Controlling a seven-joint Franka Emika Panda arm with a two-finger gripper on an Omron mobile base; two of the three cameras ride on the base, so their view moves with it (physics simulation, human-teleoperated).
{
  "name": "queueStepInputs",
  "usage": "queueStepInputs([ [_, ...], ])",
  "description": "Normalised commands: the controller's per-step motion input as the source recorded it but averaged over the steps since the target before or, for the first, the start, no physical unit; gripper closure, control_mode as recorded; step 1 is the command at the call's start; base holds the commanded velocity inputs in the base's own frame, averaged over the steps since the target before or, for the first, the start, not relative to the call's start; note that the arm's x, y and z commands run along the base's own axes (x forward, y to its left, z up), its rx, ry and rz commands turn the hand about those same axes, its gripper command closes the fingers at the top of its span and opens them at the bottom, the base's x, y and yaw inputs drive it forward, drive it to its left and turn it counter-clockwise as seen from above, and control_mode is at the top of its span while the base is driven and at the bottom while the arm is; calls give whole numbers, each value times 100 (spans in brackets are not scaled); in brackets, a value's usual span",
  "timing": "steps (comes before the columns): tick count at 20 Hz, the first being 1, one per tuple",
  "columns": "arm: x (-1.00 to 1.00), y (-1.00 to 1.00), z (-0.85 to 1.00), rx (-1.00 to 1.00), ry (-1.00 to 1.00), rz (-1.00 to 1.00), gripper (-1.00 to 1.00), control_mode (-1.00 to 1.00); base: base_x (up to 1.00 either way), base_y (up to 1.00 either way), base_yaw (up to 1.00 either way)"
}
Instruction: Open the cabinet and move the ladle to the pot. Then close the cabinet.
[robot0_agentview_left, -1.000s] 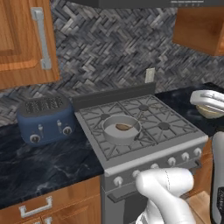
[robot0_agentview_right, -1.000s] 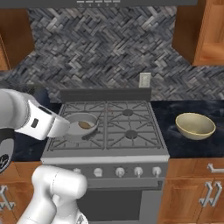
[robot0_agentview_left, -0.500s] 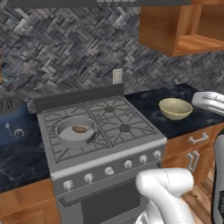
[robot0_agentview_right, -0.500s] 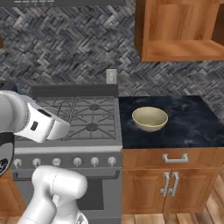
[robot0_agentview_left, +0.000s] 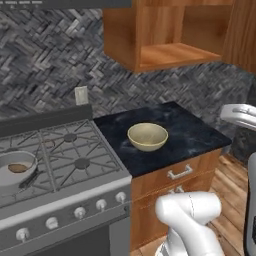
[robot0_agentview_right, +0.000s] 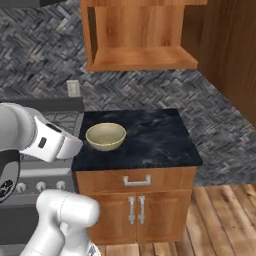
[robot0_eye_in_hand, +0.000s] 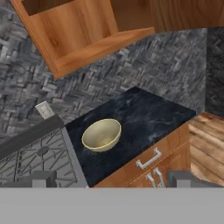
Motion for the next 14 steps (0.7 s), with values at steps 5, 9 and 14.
queueStepInputs([
  [5, 0, 0, 0, 0, 0, 0, -100, 100, 16, -29, -36],
  [9, 0, 0, 0, 0, 0, 0, -100, 100, 19, 0, -22],
  [14, 0, 0, 0, 0, 0, 0, -100, 100, 43, 15, -17],
])
